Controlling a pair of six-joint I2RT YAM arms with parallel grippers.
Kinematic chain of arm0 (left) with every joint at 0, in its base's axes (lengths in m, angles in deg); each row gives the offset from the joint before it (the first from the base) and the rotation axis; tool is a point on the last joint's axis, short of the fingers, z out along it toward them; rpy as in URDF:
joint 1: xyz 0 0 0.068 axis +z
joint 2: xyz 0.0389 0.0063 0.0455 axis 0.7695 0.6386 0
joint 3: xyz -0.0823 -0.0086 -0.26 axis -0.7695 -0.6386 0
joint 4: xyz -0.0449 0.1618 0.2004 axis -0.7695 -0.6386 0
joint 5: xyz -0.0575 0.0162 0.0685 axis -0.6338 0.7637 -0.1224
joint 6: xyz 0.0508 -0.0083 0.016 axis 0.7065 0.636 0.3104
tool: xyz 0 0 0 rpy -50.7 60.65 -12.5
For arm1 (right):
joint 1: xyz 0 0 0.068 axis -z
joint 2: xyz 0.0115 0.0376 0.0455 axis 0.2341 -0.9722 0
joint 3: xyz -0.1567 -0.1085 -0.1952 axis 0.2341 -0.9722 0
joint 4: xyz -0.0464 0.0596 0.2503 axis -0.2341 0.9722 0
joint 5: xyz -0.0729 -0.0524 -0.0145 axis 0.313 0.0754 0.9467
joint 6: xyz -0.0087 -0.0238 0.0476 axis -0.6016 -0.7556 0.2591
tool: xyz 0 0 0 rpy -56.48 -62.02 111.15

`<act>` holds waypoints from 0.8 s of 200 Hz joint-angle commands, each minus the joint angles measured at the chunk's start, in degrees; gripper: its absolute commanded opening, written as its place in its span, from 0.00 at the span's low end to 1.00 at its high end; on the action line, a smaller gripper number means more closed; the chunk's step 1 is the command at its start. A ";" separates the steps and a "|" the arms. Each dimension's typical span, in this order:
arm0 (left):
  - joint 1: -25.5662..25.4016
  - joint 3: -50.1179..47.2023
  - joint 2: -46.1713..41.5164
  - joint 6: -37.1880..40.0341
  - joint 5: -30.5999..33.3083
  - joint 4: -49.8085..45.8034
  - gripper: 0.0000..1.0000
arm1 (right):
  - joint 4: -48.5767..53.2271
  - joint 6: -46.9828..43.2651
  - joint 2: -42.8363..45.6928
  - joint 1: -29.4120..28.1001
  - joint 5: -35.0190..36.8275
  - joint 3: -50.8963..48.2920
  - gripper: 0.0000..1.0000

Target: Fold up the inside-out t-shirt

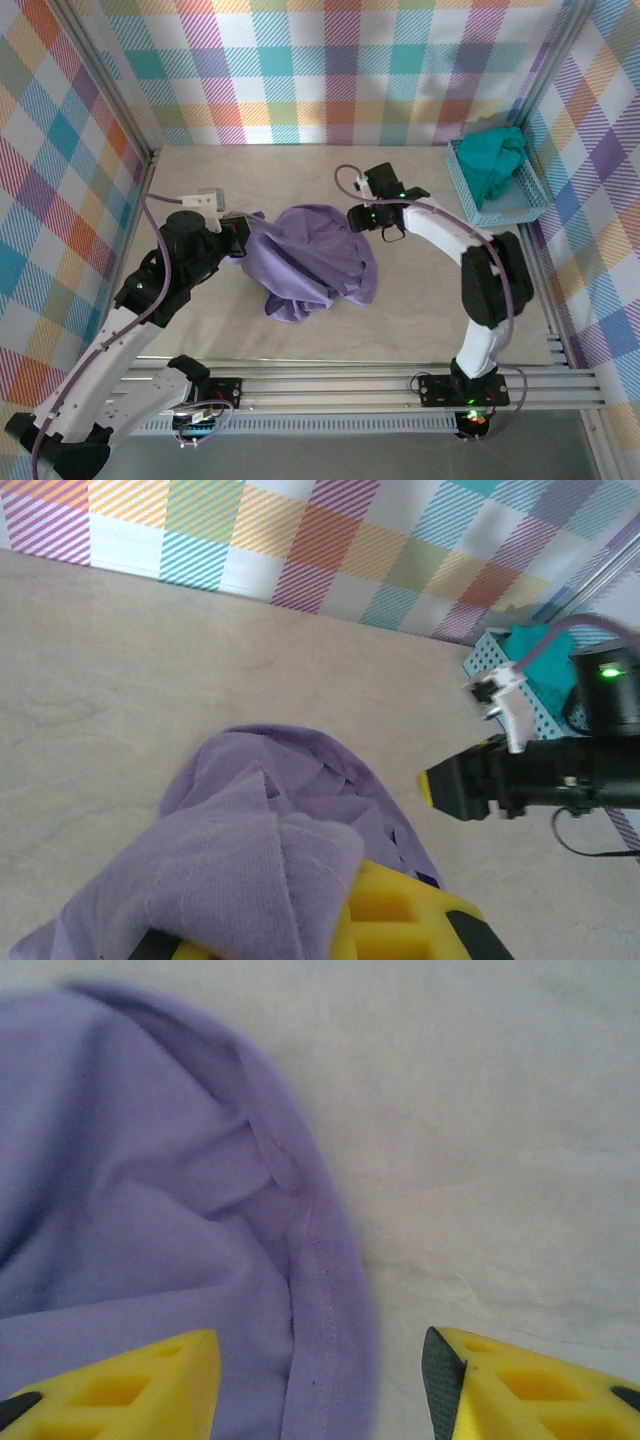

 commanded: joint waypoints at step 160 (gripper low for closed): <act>1.95 5.17 1.25 -2.59 0.27 3.16 0.00 | 1.43 -1.57 3.90 8.70 -1.45 1.74 0.00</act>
